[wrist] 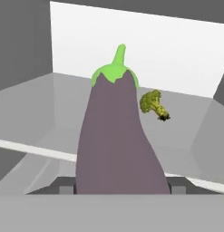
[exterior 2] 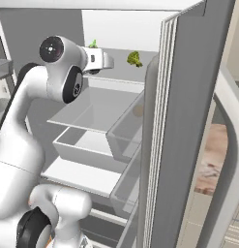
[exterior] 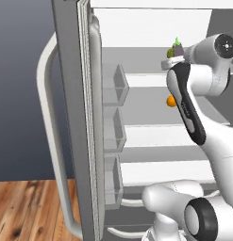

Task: Place the eggplant in the correct fridge rack based on whether it is a fruit or vegetable. Finally, close the fridge door.

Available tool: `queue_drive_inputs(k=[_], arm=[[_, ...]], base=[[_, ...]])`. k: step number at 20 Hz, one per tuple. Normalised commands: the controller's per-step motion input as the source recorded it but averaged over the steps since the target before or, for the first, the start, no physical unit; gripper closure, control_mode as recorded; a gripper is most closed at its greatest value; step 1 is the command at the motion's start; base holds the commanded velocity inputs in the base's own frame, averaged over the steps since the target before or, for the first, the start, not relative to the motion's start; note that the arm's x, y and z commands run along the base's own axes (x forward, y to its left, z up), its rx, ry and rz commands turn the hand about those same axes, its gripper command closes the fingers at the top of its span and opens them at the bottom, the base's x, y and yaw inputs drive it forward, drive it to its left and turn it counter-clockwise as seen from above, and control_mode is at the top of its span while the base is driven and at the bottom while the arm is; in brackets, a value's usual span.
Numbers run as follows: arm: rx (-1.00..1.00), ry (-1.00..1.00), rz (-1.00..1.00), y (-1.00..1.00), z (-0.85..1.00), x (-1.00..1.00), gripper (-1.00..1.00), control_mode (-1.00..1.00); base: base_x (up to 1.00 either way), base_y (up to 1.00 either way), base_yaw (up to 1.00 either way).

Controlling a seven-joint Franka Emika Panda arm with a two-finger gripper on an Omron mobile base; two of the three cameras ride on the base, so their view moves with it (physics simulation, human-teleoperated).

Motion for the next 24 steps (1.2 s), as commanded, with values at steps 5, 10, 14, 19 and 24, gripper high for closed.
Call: queue_drive_inputs(k=[5, 10, 14, 19, 24], arm=[[-0.05, 0.04, 0.00, 0.00, -0.08, 0.45, 1.00, -1.00], [-0.05, 0.07, 0.00, 0.00, -0.22, 0.45, 1.00, -1.00], [-0.06, 0.05, 0.00, 0.00, -0.16, 0.58, 1.00, -1.00], [-0.04, 0.00, 0.00, 0.00, -0.07, 0.70, 1.00, -1.00], [-0.03, 0.00, 0.00, 0.00, -0.09, 0.80, -1.00, -1.00]], base=[[0.00, 0.00, 0.00], [0.00, 0.00, 0.00], [0.00, 0.00, 0.00], [0.00, 0.00, 0.00], [0.00, 0.00, 0.00]])
